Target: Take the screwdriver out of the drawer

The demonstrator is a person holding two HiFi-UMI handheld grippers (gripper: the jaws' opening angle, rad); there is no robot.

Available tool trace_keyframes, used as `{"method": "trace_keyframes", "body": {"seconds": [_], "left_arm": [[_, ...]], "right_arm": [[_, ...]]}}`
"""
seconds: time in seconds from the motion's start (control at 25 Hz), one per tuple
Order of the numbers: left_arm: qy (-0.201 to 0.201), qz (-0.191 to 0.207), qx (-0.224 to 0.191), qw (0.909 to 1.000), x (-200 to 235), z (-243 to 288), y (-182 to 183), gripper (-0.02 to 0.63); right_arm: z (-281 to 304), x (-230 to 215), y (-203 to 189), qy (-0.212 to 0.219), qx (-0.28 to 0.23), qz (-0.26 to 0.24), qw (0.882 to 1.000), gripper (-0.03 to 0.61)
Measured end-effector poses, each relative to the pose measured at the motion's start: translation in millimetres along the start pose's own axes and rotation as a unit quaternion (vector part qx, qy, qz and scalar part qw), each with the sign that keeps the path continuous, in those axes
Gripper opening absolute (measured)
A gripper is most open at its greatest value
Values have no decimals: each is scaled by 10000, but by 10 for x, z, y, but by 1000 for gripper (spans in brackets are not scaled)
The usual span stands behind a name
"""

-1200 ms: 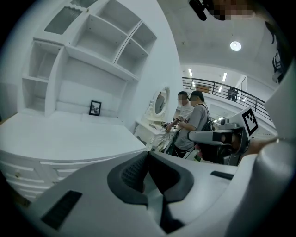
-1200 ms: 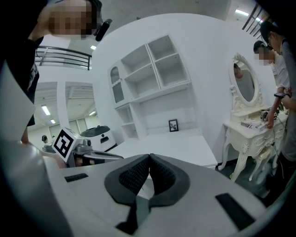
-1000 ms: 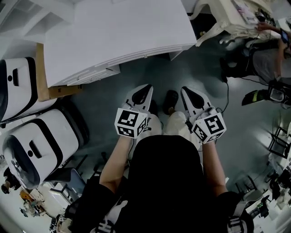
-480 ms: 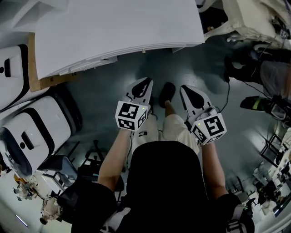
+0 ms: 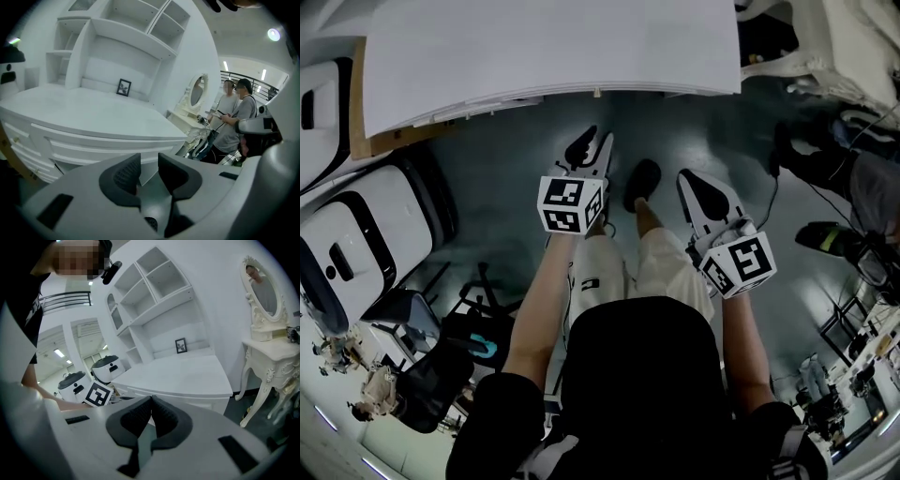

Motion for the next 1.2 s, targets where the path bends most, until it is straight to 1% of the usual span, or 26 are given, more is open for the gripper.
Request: {"method": "trace_keyframes", "body": {"seconds": [0.16, 0.36, 0.68, 0.84, 1.0, 1.12, 1.2], "left_arm": [[163, -227, -42, 9996, 86, 256, -38, 141], [505, -195, 34, 9985, 246, 600, -137, 155], [911, -377, 126, 9950, 509, 1067, -235, 155], [907, -730, 130, 9931, 586, 1226, -209, 155], [991, -752, 145, 9921, 598, 1336, -202, 155], [1036, -868, 131, 9907, 629, 1383, -215, 152], [1075, -926, 92, 9898, 643, 1393, -225, 122]], "right_arm": [[82, -178, -24, 59, 87, -23, 9999, 18], [220, -357, -66, 150, 195, -110, 9996, 18], [267, -574, -116, 228, 363, -154, 9990, 18], [227, -668, -104, 247, 405, -138, 9988, 18], [225, -753, -125, 264, 454, -112, 9986, 18], [242, -798, -145, 301, 482, -99, 9983, 18], [249, -814, -172, 332, 497, -77, 9982, 18]]}}
Point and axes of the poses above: the fingertips, and each gripper's own axes: z forward along the fingers, x to its left, y out of its top, the point moved 10 cm from there along -z, backward along the fingers, and after that the axes turned 9 degrees about x, right-handed, at the moved point
